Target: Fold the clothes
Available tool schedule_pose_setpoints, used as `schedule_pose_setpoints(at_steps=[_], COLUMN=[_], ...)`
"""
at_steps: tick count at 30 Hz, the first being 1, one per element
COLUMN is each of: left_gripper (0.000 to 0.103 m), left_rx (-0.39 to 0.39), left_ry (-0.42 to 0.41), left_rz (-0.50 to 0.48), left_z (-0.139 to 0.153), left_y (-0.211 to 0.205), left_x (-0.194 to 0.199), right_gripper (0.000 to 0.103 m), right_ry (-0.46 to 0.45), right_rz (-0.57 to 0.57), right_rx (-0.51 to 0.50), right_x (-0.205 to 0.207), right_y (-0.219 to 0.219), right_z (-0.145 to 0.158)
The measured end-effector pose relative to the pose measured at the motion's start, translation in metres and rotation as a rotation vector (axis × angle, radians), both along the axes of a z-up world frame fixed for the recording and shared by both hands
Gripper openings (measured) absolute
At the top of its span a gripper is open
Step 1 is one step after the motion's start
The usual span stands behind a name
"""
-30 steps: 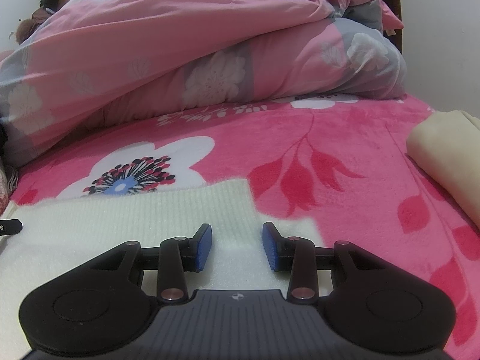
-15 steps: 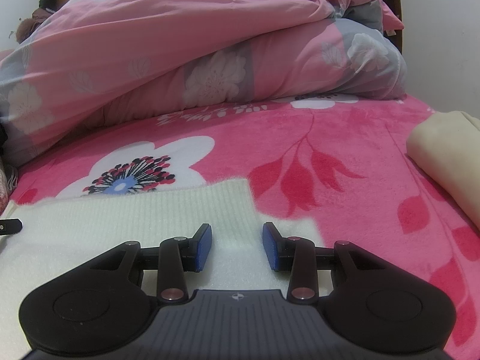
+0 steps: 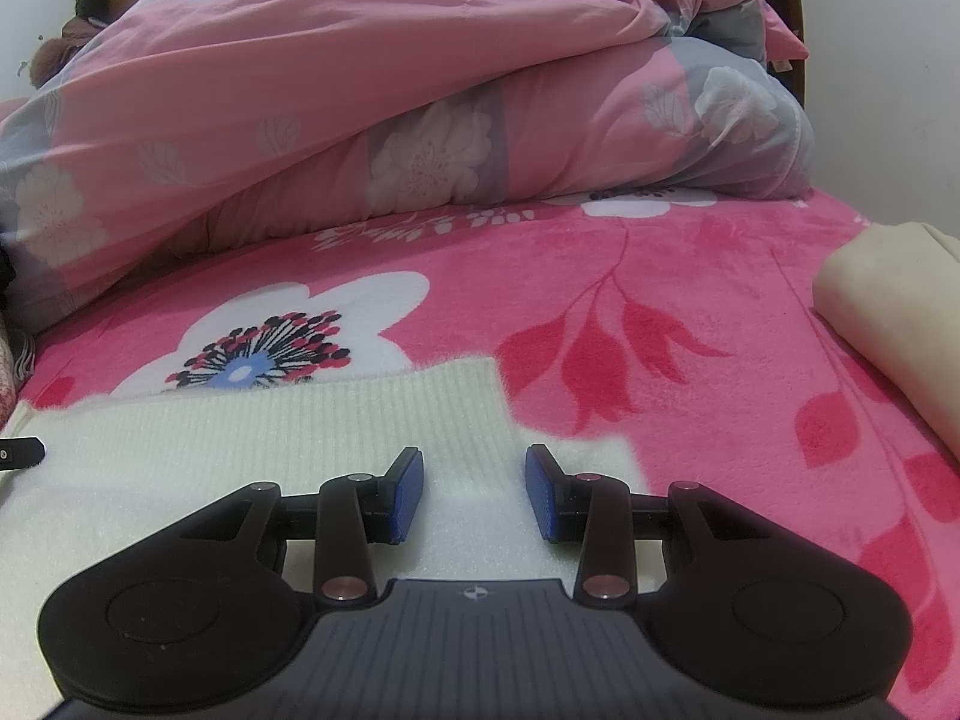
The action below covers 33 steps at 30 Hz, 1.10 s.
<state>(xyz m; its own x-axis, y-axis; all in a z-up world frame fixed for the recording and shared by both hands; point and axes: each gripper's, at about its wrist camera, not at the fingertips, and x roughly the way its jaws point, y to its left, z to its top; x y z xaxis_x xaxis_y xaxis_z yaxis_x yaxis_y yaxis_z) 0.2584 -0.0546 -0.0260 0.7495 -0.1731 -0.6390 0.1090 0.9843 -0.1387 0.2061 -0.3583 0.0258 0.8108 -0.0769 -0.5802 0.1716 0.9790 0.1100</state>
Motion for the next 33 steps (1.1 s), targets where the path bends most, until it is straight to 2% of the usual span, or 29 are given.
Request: schedule_pose_setpoints(at_steps=[16, 20, 23, 27, 33], left_gripper=[0.062, 0.064, 0.064, 0.064, 0.064], left_rx=[-0.002, -0.017, -0.064, -0.119, -0.067], left_ry=[0.004, 0.005, 0.024, 0.038, 0.031], left_rz=[-0.002, -0.011, -0.014, 0.003, -0.025], left_z=[0.000, 0.002, 0.007, 0.028, 0.085], left_y=[0.000, 0.002, 0.010, 0.025, 0.056], left_x=[0.001, 0.000, 0.003, -0.001, -0.043], right_gripper=[0.040, 0.040, 0.040, 0.040, 0.040], right_ry=[-0.003, -0.003, -0.005, -0.014, -0.015], right_rz=[0.000, 0.000, 0.001, 0.001, 0.001], right_rx=[-0.015, -0.018, -0.014, 0.011, 0.032], right_x=[0.000, 0.000, 0.000, -0.002, -0.001], right_y=[0.002, 0.002, 0.001, -0.003, -0.006], right_z=[-0.001, -0.001, -0.001, -0.002, -0.003])
